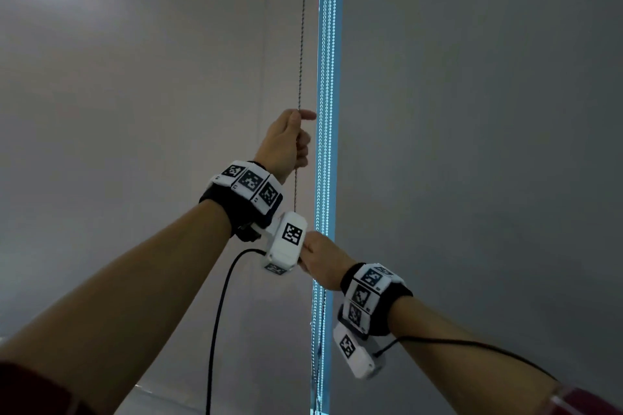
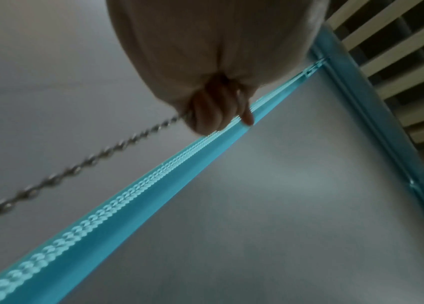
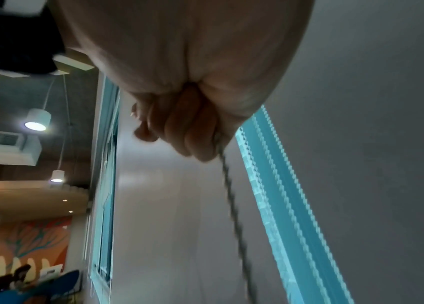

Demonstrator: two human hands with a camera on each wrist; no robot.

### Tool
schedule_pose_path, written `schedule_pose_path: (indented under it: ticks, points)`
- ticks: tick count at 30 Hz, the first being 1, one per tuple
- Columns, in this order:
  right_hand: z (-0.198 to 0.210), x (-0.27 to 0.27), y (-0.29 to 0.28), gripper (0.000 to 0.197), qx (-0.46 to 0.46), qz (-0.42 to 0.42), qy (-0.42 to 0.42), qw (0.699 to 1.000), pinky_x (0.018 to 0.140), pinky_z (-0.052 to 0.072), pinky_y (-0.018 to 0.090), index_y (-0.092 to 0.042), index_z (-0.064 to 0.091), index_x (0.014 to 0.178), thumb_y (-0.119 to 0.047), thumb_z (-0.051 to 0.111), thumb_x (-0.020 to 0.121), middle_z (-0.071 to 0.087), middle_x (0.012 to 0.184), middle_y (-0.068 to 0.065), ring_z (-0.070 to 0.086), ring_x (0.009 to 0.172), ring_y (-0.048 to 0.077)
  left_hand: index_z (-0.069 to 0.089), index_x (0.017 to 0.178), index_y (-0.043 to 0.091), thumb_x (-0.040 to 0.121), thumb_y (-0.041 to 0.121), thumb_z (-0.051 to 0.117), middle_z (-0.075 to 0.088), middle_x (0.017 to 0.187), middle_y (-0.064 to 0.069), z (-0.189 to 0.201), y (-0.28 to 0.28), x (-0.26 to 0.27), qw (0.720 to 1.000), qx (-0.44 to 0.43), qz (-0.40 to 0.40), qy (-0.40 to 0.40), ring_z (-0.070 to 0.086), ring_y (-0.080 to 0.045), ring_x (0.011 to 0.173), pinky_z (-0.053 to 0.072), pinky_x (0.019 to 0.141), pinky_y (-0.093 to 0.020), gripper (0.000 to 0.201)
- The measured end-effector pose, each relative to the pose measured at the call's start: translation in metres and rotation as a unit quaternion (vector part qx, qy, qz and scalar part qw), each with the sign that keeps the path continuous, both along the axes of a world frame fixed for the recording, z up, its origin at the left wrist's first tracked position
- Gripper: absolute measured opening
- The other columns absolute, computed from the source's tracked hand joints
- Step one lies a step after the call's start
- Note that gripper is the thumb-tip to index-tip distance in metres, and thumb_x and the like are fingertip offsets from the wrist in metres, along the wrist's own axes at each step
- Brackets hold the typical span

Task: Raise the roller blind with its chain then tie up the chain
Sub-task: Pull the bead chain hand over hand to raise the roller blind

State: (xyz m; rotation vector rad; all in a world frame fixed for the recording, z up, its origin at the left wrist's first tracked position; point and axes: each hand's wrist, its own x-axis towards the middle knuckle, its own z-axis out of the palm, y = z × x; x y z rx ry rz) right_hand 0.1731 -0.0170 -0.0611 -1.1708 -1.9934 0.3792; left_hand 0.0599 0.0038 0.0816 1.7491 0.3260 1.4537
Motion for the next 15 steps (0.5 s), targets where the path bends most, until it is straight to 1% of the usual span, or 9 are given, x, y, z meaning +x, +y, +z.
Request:
schedule_pose_path:
  ticks: [2,3,4,5,6,8,11,13,15]
  points:
    - [0.007,0.011,-0.004,0.047,-0.059,0.027,-0.032,0.997,0.051,0.037,0.022,-0.029,0.056,0.056,-0.012,0.042,0.097,0.043,0.052,-0.002,0.038,0.042,0.006,0.048,0.081,0.013,0.102,0.024,0.025,0.030,0.048,0.008,-0.006,-0.001,0.003,0.999,0.030,0.012,-0.010,0.019,-0.009,0.039,0.019,0.041,-0.018,0.033]
    - [0.016,0.016,-0.005,0.039,-0.091,0.041,-0.024,0.995,0.056,0.043,0.023,-0.023,0.068,0.070,-0.007,0.045,0.096,0.050,0.056,0.000,0.046,0.046,0.008,0.045,0.076,0.014,0.101,0.024,0.026,0.029,0.049,0.007,-0.011,-0.004,0.004,0.999,0.041,0.023,-0.004,0.018,-0.009,0.038,0.018,0.040,-0.017,0.033]
    - [0.027,0.020,-0.005,0.027,-0.118,0.048,0.020,0.992,0.061,0.048,0.024,-0.010,0.071,0.092,0.000,0.046,0.094,0.057,0.064,0.003,0.055,0.053,0.010,0.044,0.074,0.015,0.101,0.024,0.027,0.029,0.052,0.005,-0.017,-0.007,0.007,0.998,0.049,0.031,0.007,0.019,-0.009,0.038,0.018,0.039,-0.017,0.033]
    - [0.041,0.025,-0.006,0.026,-0.135,0.053,0.095,0.985,0.066,0.052,0.024,-0.002,0.065,0.109,0.002,0.045,0.093,0.061,0.073,0.006,0.061,0.060,0.011,0.043,0.073,0.016,0.101,0.024,0.028,0.029,0.054,0.003,-0.022,-0.012,0.011,0.998,0.057,0.034,0.012,0.020,-0.010,0.038,0.019,0.038,-0.017,0.033]
    - [0.057,0.030,-0.007,0.030,-0.135,0.069,0.190,0.970,0.071,0.054,0.025,0.000,0.060,0.116,-0.001,0.045,0.091,0.064,0.079,0.008,0.064,0.068,0.013,0.043,0.073,0.015,0.101,0.024,0.029,0.030,0.054,0.003,-0.027,-0.018,0.015,0.998,0.063,0.031,0.009,0.021,-0.010,0.038,0.020,0.037,-0.017,0.032]
    - [0.094,0.033,-0.015,0.031,-0.094,0.119,0.348,0.925,0.077,0.052,0.031,-0.005,0.059,0.112,-0.009,0.042,0.086,0.067,0.083,0.008,0.063,0.076,0.019,0.048,0.082,0.011,0.101,0.020,0.029,0.033,0.048,0.007,-0.039,-0.027,0.022,0.999,0.048,0.012,0.000,0.024,-0.008,0.036,0.021,0.035,-0.016,0.029]
    - [0.148,0.021,-0.031,0.027,-0.048,0.148,0.432,0.888,0.074,0.050,0.031,-0.007,0.056,0.113,-0.014,0.038,0.094,0.065,0.085,0.012,0.063,0.075,0.023,0.045,0.085,0.007,0.101,0.019,0.030,0.032,0.050,0.004,-0.069,-0.032,0.025,1.000,-0.005,-0.021,0.018,0.024,-0.010,0.041,0.019,0.039,-0.017,0.025]
    - [0.162,0.006,-0.035,0.026,0.003,0.126,0.422,0.898,0.051,0.044,0.023,-0.007,0.058,0.105,-0.019,0.036,0.099,0.055,0.062,0.001,0.054,0.049,0.013,0.044,0.085,-0.002,0.097,0.010,0.037,0.036,0.063,-0.009,-0.100,-0.026,0.025,0.998,-0.024,-0.029,0.052,0.030,-0.018,0.055,0.024,0.044,-0.022,0.018]
    - [0.150,-0.008,-0.035,0.034,0.073,0.093,0.366,0.923,0.037,0.023,0.017,-0.010,0.057,0.085,-0.020,0.031,0.104,0.035,0.045,-0.010,0.029,0.034,0.006,0.052,0.085,-0.003,0.091,0.008,0.046,0.046,0.075,-0.016,-0.121,-0.019,0.019,0.992,-0.025,-0.042,0.118,0.039,-0.027,0.068,0.035,0.056,-0.032,0.014]
